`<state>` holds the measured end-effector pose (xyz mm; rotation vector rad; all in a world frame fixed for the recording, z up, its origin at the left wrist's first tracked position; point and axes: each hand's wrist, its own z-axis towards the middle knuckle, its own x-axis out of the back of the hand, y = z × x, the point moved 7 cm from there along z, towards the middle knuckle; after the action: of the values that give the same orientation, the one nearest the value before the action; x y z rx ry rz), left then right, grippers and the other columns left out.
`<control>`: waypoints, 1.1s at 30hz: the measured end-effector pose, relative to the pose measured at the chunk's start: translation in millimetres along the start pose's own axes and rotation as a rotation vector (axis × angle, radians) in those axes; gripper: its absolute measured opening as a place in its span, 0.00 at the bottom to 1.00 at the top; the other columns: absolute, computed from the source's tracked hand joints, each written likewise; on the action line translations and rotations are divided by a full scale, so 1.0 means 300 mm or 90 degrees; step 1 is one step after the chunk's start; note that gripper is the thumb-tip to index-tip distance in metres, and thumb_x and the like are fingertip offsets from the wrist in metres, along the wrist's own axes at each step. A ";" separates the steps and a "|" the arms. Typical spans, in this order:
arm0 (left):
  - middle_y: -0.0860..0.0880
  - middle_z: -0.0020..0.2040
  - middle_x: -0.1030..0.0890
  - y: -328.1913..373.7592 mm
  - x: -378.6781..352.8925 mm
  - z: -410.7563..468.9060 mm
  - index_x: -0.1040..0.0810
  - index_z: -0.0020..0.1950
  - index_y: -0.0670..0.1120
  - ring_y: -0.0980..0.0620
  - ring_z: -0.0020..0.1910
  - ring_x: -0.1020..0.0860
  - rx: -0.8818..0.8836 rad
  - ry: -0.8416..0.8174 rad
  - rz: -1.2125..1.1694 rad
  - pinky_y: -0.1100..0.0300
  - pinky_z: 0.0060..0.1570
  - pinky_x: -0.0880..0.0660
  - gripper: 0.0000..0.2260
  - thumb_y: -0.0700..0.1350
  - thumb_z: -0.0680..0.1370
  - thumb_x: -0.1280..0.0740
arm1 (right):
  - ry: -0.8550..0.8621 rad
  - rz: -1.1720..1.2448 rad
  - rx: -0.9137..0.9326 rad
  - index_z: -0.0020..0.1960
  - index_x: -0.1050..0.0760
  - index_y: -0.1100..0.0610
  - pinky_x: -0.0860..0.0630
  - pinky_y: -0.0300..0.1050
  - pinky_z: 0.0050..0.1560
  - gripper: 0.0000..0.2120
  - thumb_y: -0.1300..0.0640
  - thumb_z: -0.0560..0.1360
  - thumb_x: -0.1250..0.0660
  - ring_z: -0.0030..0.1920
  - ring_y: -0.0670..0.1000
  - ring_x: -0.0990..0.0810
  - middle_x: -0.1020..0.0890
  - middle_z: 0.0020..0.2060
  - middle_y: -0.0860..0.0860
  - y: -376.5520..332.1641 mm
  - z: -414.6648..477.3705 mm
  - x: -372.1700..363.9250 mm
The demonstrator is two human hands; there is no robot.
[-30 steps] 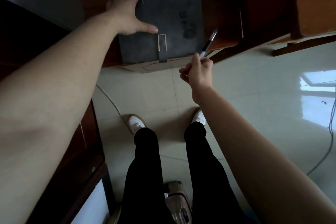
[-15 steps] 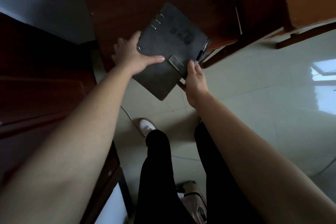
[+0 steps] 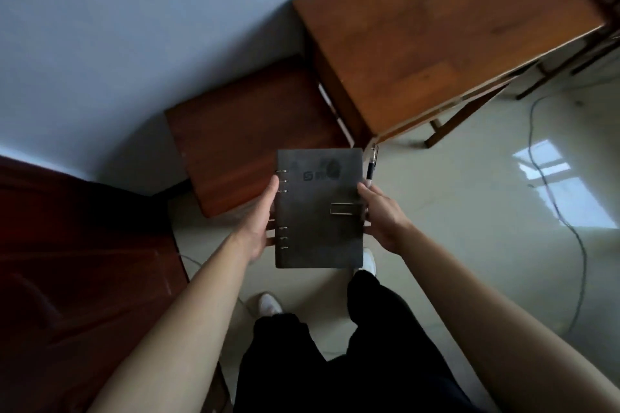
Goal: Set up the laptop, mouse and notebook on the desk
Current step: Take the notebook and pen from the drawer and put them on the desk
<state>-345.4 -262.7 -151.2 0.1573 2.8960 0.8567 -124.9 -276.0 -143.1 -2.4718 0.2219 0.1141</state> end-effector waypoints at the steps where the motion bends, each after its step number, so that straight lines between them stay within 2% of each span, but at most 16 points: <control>1: 0.50 0.51 0.16 0.036 -0.020 -0.038 0.17 0.59 0.56 0.47 0.52 0.19 -0.008 -0.021 0.000 0.51 0.49 0.23 0.34 0.78 0.68 0.42 | 0.000 0.009 0.009 0.69 0.28 0.42 0.26 0.59 0.63 0.15 0.46 0.85 0.44 0.60 0.54 0.21 0.19 0.60 0.48 -0.032 -0.051 0.015; 3: 0.46 0.56 0.17 0.105 -0.057 -0.104 0.17 0.59 0.58 0.43 0.57 0.20 -0.018 -0.077 0.010 0.47 0.56 0.25 0.31 0.76 0.71 0.45 | 0.000 0.035 0.035 0.70 0.28 0.40 0.25 0.61 0.62 0.16 0.44 0.83 0.42 0.61 0.56 0.21 0.18 0.59 0.50 -0.093 -0.147 0.047; 5: 0.42 0.58 0.18 0.152 -0.083 -0.145 0.17 0.58 0.58 0.41 0.59 0.21 -0.021 -0.131 0.024 0.43 0.60 0.26 0.30 0.75 0.73 0.46 | 0.009 0.054 0.050 0.67 0.26 0.39 0.23 0.57 0.54 0.15 0.43 0.82 0.41 0.57 0.55 0.20 0.16 0.50 0.49 -0.119 -0.229 0.081; 7: 0.42 0.56 0.17 0.198 -0.131 -0.208 0.17 0.58 0.58 0.41 0.56 0.20 -0.024 -0.192 0.049 0.45 0.55 0.23 0.29 0.75 0.73 0.46 | 0.038 0.084 0.064 0.63 0.23 0.39 0.22 0.55 0.49 0.13 0.44 0.82 0.41 0.54 0.55 0.20 0.15 0.44 0.49 -0.123 -0.337 0.130; 9: 0.43 0.52 0.17 0.226 -0.180 -0.241 0.17 0.59 0.58 0.43 0.51 0.19 -0.023 -0.235 0.081 0.48 0.48 0.21 0.30 0.75 0.73 0.45 | 0.062 0.115 0.068 0.63 0.21 0.45 0.21 0.59 0.51 0.15 0.43 0.81 0.39 0.54 0.57 0.19 0.18 0.46 0.53 -0.113 -0.422 0.181; 11: 0.42 0.55 0.19 0.249 -0.251 -0.276 0.20 0.63 0.58 0.42 0.54 0.20 -0.020 -0.269 0.132 0.48 0.47 0.20 0.31 0.75 0.73 0.46 | 0.087 0.142 0.070 0.64 0.20 0.52 0.20 0.62 0.54 0.20 0.42 0.79 0.36 0.53 0.59 0.18 0.20 0.48 0.57 -0.094 -0.508 0.245; 13: 0.41 0.58 0.20 0.267 -0.339 -0.303 0.21 0.64 0.58 0.40 0.57 0.21 -0.022 -0.300 0.175 0.47 0.49 0.20 0.31 0.75 0.73 0.47 | 0.107 0.174 0.081 0.66 0.22 0.51 0.22 0.66 0.58 0.20 0.42 0.78 0.35 0.55 0.61 0.17 0.19 0.53 0.59 -0.071 -0.593 0.313; 16: 0.44 0.50 0.19 0.293 -0.497 -0.325 0.20 0.64 0.58 0.43 0.52 0.20 -0.018 -0.335 0.212 0.48 0.52 0.23 0.33 0.76 0.72 0.47 | 0.137 0.239 0.102 0.68 0.24 0.45 0.25 0.69 0.62 0.18 0.45 0.79 0.36 0.61 0.64 0.19 0.19 0.62 0.60 -0.049 -0.693 0.441; 18: 0.45 0.47 0.18 0.299 -0.613 -0.336 0.23 0.67 0.59 0.43 0.53 0.20 -0.014 -0.358 0.244 0.45 0.55 0.24 0.34 0.77 0.72 0.47 | 0.161 0.278 0.113 0.69 0.26 0.45 0.25 0.68 0.63 0.19 0.46 0.79 0.36 0.62 0.64 0.20 0.20 0.64 0.60 -0.030 -0.744 0.537; 20: 0.42 0.56 0.18 0.308 -0.697 -0.338 0.27 0.71 0.58 0.39 0.61 0.23 -0.008 -0.360 0.260 0.38 0.62 0.28 0.35 0.77 0.72 0.47 | 0.179 0.294 0.116 0.71 0.27 0.46 0.25 0.67 0.63 0.20 0.46 0.79 0.36 0.61 0.63 0.19 0.20 0.63 0.59 -0.019 -0.770 0.609; 22: 0.39 0.66 0.24 0.324 -0.866 -0.355 0.30 0.72 0.58 0.36 0.66 0.27 -0.011 -0.375 0.299 0.33 0.65 0.32 0.36 0.77 0.72 0.47 | 0.191 0.313 0.131 0.71 0.27 0.46 0.25 0.66 0.63 0.20 0.47 0.80 0.37 0.59 0.63 0.19 0.19 0.62 0.58 -0.023 -0.813 0.745; 27: 0.39 0.65 0.24 0.386 -1.303 -0.344 0.33 0.74 0.57 0.38 0.63 0.25 -0.043 -0.371 0.333 0.37 0.57 0.26 0.36 0.76 0.73 0.49 | 0.197 0.365 0.172 0.68 0.24 0.44 0.22 0.63 0.59 0.18 0.46 0.80 0.41 0.57 0.62 0.18 0.19 0.61 0.58 -0.081 -0.887 1.125; 30: 0.37 0.66 0.26 0.412 -1.519 -0.324 0.31 0.73 0.56 0.36 0.64 0.26 -0.049 -0.371 0.353 0.34 0.62 0.29 0.35 0.75 0.74 0.48 | 0.192 0.387 0.182 0.68 0.23 0.43 0.22 0.61 0.57 0.18 0.45 0.81 0.43 0.59 0.62 0.19 0.20 0.62 0.57 -0.117 -0.926 1.317; 32: 0.37 0.66 0.25 0.439 -1.722 -0.282 0.29 0.72 0.55 0.36 0.64 0.26 -0.041 -0.384 0.356 0.32 0.63 0.30 0.35 0.75 0.74 0.47 | 0.199 0.411 0.192 0.67 0.23 0.42 0.21 0.60 0.55 0.17 0.44 0.82 0.43 0.58 0.62 0.18 0.19 0.60 0.56 -0.149 -0.942 1.501; 33: 0.37 0.66 0.26 0.448 -1.738 -0.282 0.29 0.72 0.54 0.36 0.64 0.26 -0.039 -0.387 0.354 0.32 0.63 0.29 0.36 0.75 0.73 0.46 | 0.205 0.417 0.192 0.67 0.23 0.42 0.21 0.60 0.54 0.17 0.44 0.82 0.43 0.57 0.61 0.18 0.19 0.58 0.55 -0.159 -0.945 1.515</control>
<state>166.5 -264.8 35.9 1.0492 2.2621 0.7805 338.1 -473.0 47.0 -2.0197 1.0975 -0.0428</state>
